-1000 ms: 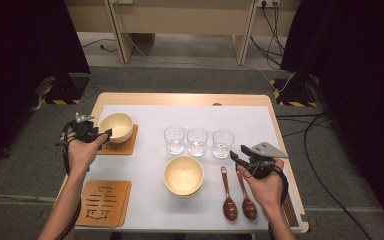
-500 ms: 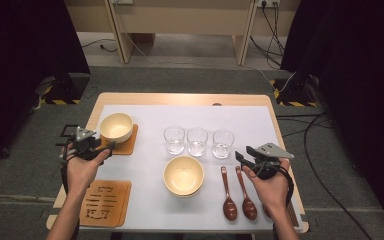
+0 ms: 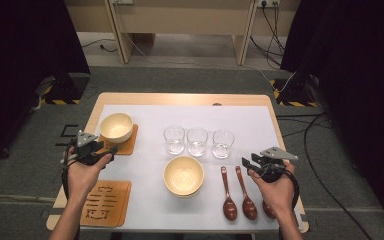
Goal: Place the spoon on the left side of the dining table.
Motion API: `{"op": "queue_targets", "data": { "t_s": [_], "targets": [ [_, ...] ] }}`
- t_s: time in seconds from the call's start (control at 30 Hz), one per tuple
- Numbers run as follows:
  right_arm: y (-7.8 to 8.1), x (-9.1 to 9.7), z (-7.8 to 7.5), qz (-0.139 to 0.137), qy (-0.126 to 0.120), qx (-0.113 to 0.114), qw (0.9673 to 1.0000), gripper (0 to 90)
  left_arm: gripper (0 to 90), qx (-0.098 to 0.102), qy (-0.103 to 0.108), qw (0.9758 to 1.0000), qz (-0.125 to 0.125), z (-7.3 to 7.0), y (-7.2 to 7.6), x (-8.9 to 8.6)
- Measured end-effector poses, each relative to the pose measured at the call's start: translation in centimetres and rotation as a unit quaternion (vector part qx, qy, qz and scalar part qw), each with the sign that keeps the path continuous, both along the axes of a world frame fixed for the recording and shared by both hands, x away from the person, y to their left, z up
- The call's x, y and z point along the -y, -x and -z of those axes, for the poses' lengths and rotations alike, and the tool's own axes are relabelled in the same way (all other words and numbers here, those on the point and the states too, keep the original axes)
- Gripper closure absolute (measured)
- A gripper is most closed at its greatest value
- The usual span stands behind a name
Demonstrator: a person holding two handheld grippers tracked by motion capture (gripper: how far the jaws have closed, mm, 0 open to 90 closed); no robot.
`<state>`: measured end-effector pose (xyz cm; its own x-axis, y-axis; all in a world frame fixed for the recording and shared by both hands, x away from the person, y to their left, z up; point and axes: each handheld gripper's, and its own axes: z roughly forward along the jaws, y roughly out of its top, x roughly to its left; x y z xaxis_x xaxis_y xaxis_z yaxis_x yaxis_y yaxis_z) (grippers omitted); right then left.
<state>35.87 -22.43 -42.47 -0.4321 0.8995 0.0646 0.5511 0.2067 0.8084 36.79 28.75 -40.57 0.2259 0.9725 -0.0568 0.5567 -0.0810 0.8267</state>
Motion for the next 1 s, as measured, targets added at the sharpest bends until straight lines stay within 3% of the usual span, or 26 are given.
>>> {"op": "queue_targets", "data": {
  "t_s": [0.27, 0.37, 0.4, 0.47, 0.53, 0.63, 0.8, 0.87, 0.9, 0.93, 1.0],
  "targets": [
    [-0.1, 0.3, 0.9, 0.002, 0.010, -0.066, 0.9978, 60.5, 43.3, 0.004, 0.008, 0.9998, 0.015, 0.1, -0.1, 0.8],
    [-0.1, 0.3, 1.2, 0.000, 0.014, -0.080, 0.9967, 61.1, 43.2, 0.004, 0.009, 0.9998, 0.017, 0.2, 0.0, 1.0],
    [-0.1, 0.1, 1.4, 0.000, 0.015, -0.099, 0.9950, 62.0, 43.1, 0.006, 0.012, 0.9997, 0.020, 0.2, 0.1, 1.1],
    [-0.1, 0.0, 1.5, -0.003, 0.020, -0.102, 0.9946, 62.4, 43.1, 0.007, 0.012, 0.9997, 0.020, 0.2, 0.2, 1.2],
    [-0.2, -0.3, 1.7, 0.002, 0.024, -0.129, 0.9914, 62.8, 43.0, 0.012, 0.014, 0.9995, 0.025, 0.2, 0.5, 1.6],
    [-0.2, -0.5, 1.6, 0.000, 0.028, -0.144, 0.9892, 63.6, 42.9, 0.011, 0.010, 0.9994, 0.032, 0.1, 0.7, 1.9],
    [-0.8, -1.3, 1.5, 0.004, 0.041, -0.196, 0.9797, 65.7, 42.7, 0.014, 0.014, 0.9992, 0.036, 0.0, 0.8, 2.2],
    [-0.9, -1.4, 1.5, 0.005, 0.041, -0.203, 0.9784, 66.3, 42.7, 0.014, 0.014, 0.9991, 0.036, 0.0, 0.8, 2.2],
    [-1.2, -1.7, 1.7, 0.003, 0.045, -0.214, 0.9759, 67.2, 42.7, 0.013, 0.014, 0.9992, 0.036, 0.1, 0.8, 2.2],
    [-1.2, -1.7, 1.7, 0.003, 0.045, -0.214, 0.9759, 67.2, 42.7, 0.013, 0.014, 0.9992, 0.036, 0.1, 0.8, 2.2],
    [-1.5, -2.0, 2.0, 0.005, 0.047, -0.228, 0.9725, 67.7, 42.7, 0.013, 0.015, 0.9992, 0.034, 0.1, 0.8, 2.1]
  ]
}}
